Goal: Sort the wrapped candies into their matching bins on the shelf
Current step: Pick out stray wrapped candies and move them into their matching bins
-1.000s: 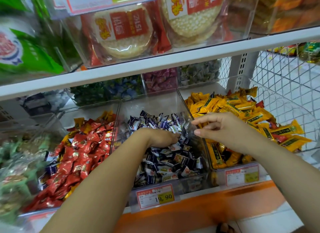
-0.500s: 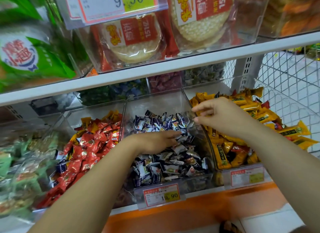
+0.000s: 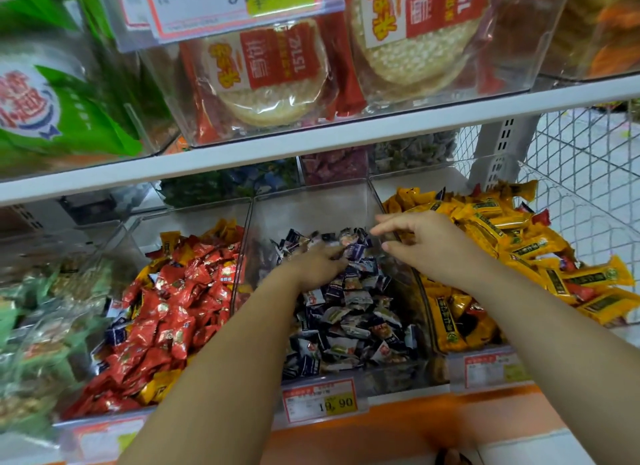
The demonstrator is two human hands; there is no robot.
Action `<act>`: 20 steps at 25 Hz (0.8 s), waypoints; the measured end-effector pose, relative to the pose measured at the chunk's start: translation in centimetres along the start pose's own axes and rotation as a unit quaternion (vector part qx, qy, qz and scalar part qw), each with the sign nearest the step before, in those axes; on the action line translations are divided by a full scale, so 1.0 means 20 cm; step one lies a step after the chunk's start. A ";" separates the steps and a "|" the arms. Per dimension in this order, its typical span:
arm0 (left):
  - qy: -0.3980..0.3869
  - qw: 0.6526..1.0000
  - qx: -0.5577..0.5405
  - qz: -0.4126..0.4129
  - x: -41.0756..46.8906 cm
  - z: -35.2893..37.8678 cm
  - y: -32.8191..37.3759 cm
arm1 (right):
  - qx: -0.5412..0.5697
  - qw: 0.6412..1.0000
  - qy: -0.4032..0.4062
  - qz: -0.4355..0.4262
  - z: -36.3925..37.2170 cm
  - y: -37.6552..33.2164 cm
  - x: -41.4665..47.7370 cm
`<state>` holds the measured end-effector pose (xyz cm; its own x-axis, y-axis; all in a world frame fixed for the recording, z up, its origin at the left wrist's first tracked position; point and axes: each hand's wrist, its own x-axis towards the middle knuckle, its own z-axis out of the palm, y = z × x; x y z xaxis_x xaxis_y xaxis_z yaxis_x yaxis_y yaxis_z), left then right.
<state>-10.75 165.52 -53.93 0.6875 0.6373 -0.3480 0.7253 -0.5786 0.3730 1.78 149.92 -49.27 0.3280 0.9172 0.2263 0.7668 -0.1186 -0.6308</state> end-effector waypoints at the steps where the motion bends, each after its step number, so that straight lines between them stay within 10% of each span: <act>1: -0.002 1.000 -0.026 0.006 -0.02 0.01 0.02 | -0.002 1.000 -0.001 -0.001 0.00 0.00 0.00; 13: -0.122 0.985 0.052 0.108 -0.24 0.01 0.09 | -0.008 1.000 0.007 0.005 0.00 -0.02 -0.01; 20: -0.053 0.976 -0.159 0.138 -0.48 -0.25 0.04 | -0.013 1.000 0.005 0.002 0.00 -0.01 -0.02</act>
<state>-16.95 161.43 -45.86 0.8671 0.4137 -0.2776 0.4758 -0.5221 0.7078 1.49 149.59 -49.22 0.3368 0.9126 0.2316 0.7793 -0.1322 -0.6125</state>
